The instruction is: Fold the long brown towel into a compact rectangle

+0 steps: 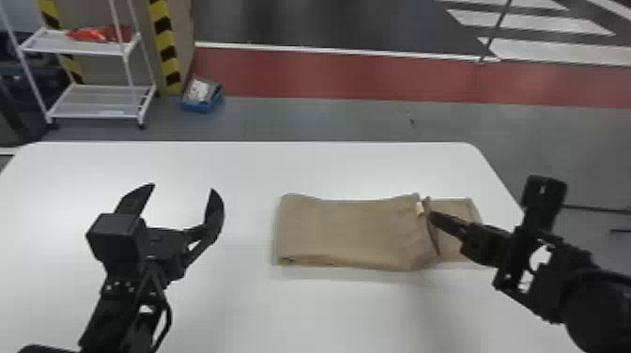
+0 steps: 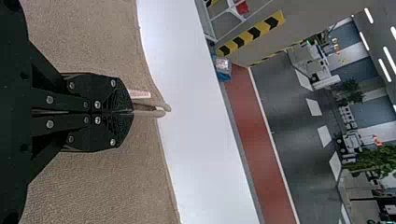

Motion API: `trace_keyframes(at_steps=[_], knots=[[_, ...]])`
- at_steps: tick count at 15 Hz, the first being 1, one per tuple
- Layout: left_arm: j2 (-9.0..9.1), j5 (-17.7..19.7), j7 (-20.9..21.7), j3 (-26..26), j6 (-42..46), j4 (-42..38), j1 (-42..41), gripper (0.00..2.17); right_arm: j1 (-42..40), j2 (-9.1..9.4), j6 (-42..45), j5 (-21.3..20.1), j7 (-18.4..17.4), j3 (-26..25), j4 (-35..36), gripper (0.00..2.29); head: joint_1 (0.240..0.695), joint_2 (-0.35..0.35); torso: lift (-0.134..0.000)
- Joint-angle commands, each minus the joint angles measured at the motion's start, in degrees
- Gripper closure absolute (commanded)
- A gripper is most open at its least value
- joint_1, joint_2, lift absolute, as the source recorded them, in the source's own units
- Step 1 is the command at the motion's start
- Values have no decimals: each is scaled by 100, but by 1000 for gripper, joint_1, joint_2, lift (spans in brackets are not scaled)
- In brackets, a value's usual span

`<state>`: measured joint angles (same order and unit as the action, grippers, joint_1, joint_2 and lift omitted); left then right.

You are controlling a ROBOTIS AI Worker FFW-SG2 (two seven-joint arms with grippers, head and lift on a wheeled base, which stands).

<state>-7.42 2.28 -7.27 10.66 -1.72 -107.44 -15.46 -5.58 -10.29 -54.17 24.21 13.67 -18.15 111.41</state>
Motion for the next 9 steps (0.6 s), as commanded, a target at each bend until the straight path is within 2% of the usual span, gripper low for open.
trace_keyframes(at_steps=[1, 3, 4, 6, 8, 9], knots=[[22, -35, -20, 68, 0, -14, 8, 39, 49, -34, 24, -48, 57, 66, -102, 1305, 695, -160, -117], [4, -44, -28, 59, 0, -40, 8, 39, 57, -70, -240, 75, 92, -154, 364, 1305, 695, -163, -117], [-5, -44, -28, 41, 0, -66, -36, 39, 75, -105, -504, 233, 92, -427, 575, 1305, 695, -164, -117], [-49, -53, -20, 15, -18, -66, -71, 39, 418, -377, -1013, 461, 75, -796, 434, 1305, 695, -171, -117], [-84, -70, -11, 59, -35, -66, -62, 39, 515, -579, -925, 40, 101, -558, -102, 1305, 695, -204, -117], [-84, -79, 7, 85, -35, -66, -53, 39, 523, -553, -750, -277, 180, -409, -348, 1305, 695, -218, -117]])
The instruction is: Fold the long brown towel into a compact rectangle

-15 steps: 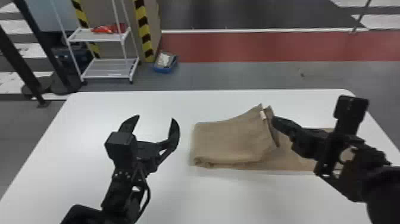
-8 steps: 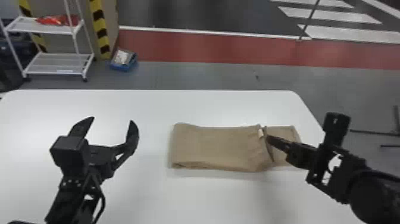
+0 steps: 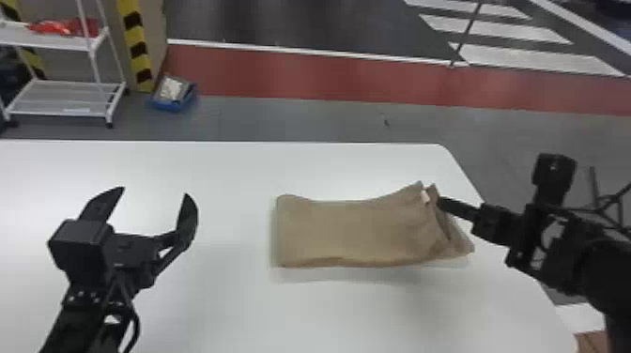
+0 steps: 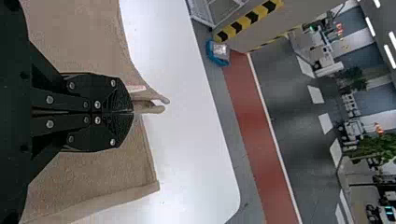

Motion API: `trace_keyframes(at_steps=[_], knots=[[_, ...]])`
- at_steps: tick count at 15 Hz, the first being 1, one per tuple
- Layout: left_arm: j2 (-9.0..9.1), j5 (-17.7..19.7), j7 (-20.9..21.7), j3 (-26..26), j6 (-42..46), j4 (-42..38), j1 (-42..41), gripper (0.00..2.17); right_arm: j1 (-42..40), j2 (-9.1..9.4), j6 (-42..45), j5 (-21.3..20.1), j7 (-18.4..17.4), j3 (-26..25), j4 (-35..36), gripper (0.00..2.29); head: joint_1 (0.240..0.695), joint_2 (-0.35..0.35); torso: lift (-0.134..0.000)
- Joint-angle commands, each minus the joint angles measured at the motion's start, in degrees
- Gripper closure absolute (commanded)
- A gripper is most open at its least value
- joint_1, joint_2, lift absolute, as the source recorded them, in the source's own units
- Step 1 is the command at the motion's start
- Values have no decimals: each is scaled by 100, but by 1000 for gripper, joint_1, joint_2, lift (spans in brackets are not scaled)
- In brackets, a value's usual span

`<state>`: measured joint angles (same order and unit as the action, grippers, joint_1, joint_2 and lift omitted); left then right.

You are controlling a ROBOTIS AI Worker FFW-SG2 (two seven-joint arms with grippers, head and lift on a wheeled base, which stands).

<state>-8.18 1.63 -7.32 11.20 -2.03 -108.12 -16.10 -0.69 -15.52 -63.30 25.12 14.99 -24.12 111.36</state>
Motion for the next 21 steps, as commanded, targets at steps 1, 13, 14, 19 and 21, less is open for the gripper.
trace_keyframes(at_steps=[1, 13, 14, 19, 21], knots=[[-8, -31, 20, 76, -21, 10, 28, 39, 34, -4, 287, -570, 118, 267, -475, 1305, 695, -227, -117], [-35, -110, 20, 84, -39, 186, 116, 39, 527, -294, 656, -693, 364, 100, -1284, 1305, 695, -286, -117], [-35, -119, 29, 102, -39, 186, 125, 39, 527, -285, 762, -710, 364, 109, -1380, 1305, 695, -286, -117], [-43, -128, 20, 93, -92, 212, 204, 39, 535, -206, 358, -367, 408, -243, -765, 1305, 695, -279, -117], [-52, -119, 29, 67, -92, 212, 177, 39, 685, -250, -64, -157, 408, -629, -677, 1305, 695, -280, -117]])
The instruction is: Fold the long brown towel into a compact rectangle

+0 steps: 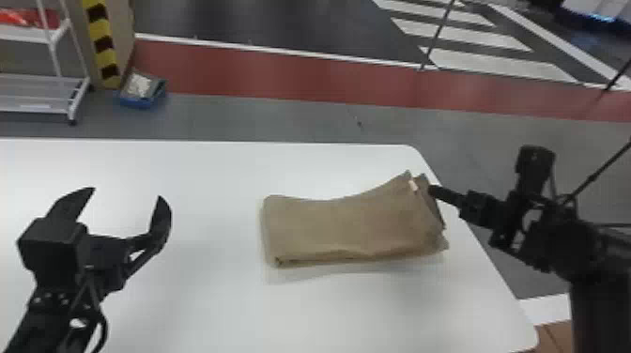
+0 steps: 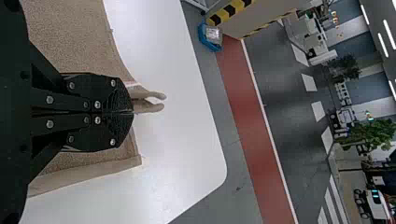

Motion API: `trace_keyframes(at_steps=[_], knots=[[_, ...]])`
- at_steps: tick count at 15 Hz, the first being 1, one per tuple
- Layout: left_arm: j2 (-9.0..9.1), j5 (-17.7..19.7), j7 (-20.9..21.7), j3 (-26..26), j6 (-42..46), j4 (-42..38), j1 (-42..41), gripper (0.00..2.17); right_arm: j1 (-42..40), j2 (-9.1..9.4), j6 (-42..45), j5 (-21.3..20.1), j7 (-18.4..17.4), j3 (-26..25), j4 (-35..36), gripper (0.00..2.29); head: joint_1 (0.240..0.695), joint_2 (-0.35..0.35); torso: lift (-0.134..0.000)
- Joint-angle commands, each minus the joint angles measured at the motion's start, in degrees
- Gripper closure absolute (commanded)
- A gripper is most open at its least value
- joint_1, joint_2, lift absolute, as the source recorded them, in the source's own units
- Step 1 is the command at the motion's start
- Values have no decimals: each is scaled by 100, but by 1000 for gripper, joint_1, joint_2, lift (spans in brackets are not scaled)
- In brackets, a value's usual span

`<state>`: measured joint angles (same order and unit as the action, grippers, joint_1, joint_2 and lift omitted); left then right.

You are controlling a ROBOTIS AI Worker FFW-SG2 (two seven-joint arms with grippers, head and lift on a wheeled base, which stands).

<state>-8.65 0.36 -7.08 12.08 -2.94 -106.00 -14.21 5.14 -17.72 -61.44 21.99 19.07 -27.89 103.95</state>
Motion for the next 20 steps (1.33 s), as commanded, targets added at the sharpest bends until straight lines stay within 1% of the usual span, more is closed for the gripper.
trace_keyframes(at_steps=[1, 2, 3, 4, 5, 6, 8, 9, 10, 11, 12, 13, 14, 15, 16, 17, 18, 19, 20], knots=[[-6, 52, 5, -30, -2, 1, -11, 39, 137, -109, -251, 139, 0, -208, -77, 1305, 695, -285, -117], [-6, 70, 5, -12, 34, 36, -11, 39, 119, -126, -181, -37, 0, -23, -253, 1305, 695, -291, -117], [3, 70, 5, 5, 86, 71, -20, 39, 119, -82, -40, -230, 0, 108, -446, 1305, 695, -296, -117], [3, 70, 5, 32, 104, 80, -29, 39, 84, -3, 153, -292, 9, 144, -525, 1305, 695, -301, -117], [3, 61, 5, 23, 104, 89, -29, 39, -48, 67, 452, -257, 9, 108, -446, 1305, 695, -302, -117], [3, 61, 5, 14, 104, 141, 6, 39, -65, 67, 575, -186, 9, 91, -411, 1305, 695, -302, -117], [-6, 61, 5, -21, 86, 159, 32, 39, 22, 32, 452, -2, 9, 3, -297, 1305, 695, -298, -117], [-6, 61, 5, -47, 86, 159, 41, 39, 22, 32, 347, 130, 9, -164, -112, 1305, 695, -296, -117], [-6, 61, -4, -65, 86, 132, 32, 39, 66, -21, 276, 183, 9, -322, -68, 1305, 695, -293, -117], [-14, 61, -4, -83, 69, 97, 6, 39, 154, -126, 276, 113, 9, -340, -174, 1305, 695, -292, -117], [-41, 61, -4, -83, 69, 97, 15, 39, 163, -302, 294, 60, 18, -252, -516, 1305, 695, -299, -117], [-85, 70, 5, -74, 34, 132, 68, 39, 163, -381, 329, -11, 132, -76, -815, 1305, 695, -307, -117], [-93, 61, 5, -65, 16, 141, 76, 39, 154, -346, 364, -213, 158, 117, -903, 1301, 695, -315, -117], [-93, 44, 5, -12, 16, 141, 68, 39, 128, -241, 399, -468, 149, 179, -982, 1156, 695, -317, -117], [-93, 8, 5, 49, 16, 141, 50, 39, 128, -170, 382, -635, 132, 170, -1061, 410, 695, -316, -117], [-93, -9, 5, 93, -2, 141, 32, 39, 110, -135, 435, -722, 88, 161, -1079, -1, 695, -315, -117], [-85, -44, 5, 84, -2, 168, 68, 39, 110, -39, 663, -714, -9, -41, -1061, -1, 695, -321, -117], [-85, -36, 5, 84, -19, 273, 156, 39, 93, 32, 909, -678, -9, -217, -982, 12, 695, -328, -117], [-58, -27, -4, 84, -19, 414, 287, 39, 14, 41, 1155, -626, -9, -322, -815, 60, 695, -336, -117]])
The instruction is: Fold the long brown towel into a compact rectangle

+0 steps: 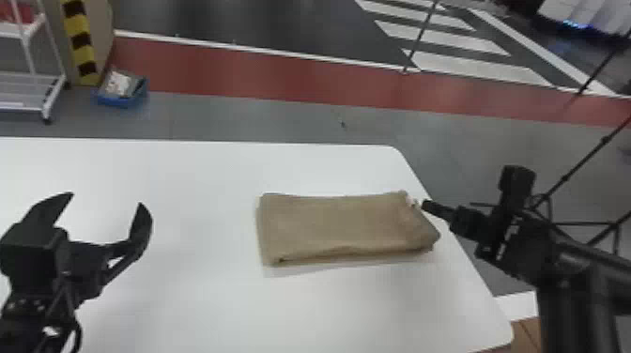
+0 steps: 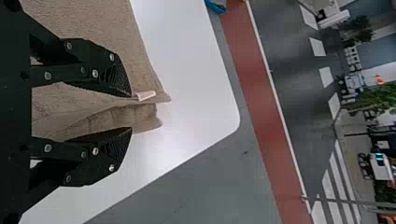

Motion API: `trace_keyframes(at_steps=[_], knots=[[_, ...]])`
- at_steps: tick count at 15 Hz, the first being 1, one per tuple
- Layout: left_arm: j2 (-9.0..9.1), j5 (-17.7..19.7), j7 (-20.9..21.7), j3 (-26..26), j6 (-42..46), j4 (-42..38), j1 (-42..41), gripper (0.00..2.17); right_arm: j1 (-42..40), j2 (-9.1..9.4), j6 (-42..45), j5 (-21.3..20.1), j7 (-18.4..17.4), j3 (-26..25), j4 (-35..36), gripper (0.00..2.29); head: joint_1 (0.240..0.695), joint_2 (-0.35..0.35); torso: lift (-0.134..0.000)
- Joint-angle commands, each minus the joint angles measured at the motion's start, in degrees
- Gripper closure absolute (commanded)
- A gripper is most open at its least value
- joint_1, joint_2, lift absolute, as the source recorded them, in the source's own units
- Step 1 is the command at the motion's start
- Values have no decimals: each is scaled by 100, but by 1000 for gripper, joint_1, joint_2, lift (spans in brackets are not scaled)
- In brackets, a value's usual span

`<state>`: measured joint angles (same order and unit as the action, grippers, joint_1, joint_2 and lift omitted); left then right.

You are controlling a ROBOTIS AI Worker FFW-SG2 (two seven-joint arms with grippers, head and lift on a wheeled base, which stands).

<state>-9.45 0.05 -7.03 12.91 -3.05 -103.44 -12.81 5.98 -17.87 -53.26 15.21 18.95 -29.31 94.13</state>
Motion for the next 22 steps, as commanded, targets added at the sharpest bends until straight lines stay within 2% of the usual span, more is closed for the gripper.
trace_keyframes(at_steps=[1, 3, 4, 5, 7, 8, 9, 12, 14, 17, 21, 22], knots=[[40, 30, -9, 9, -8, 289, 287, 39, -177, 55, 531, 97, 12, -189, 378, 60, 695, -349, -117], [49, 109, -9, 18, 10, 377, 402, 39, -546, 99, 654, 220, 47, -92, 870, 60, 695, -350, -117], [49, 127, -17, 9, 80, 368, 410, 39, -722, 178, 619, 246, 188, -39, 1064, 107, 695, -350, -117], [49, 127, -17, -17, 80, 359, 428, 39, -827, 266, 584, 237, 451, 49, 1099, 491, 695, -345, -117], [49, 250, -17, -43, 80, 456, 604, 39, -897, 372, 531, 202, 645, 409, 1108, 1487, 695, -304, -117], [40, 259, -17, -70, 98, 465, 630, 39, -976, 372, 531, 184, 733, 699, 1108, 1683, 695, -284, -117], [40, 276, -17, -79, 98, 465, 639, 39, -1038, 407, 601, 176, 785, 980, 1108, 1686, 695, -268, -117], [22, 338, -17, -149, 115, 465, 657, 39, -1012, 750, 654, -334, 715, 1754, 1064, 1690, 695, -171, -117], [14, 347, -17, -166, 133, 456, 657, 39, -941, 838, 637, -563, 583, 2220, 932, 1690, 695, -127, -117], [-4, 364, -17, -175, 133, 447, 648, 39, -827, 873, 443, -589, 443, 2668, 712, 1690, 695, -61, -117], [-13, 364, -9, -184, 133, 438, 639, 39, -686, 1066, 285, -510, 416, 3063, 703, 1690, 695, -5, -117], [-4, 356, -9, -184, 133, 438, 639, 39, -660, 1163, 285, -527, 337, 3142, 695, 1690, 695, 5, -117]])
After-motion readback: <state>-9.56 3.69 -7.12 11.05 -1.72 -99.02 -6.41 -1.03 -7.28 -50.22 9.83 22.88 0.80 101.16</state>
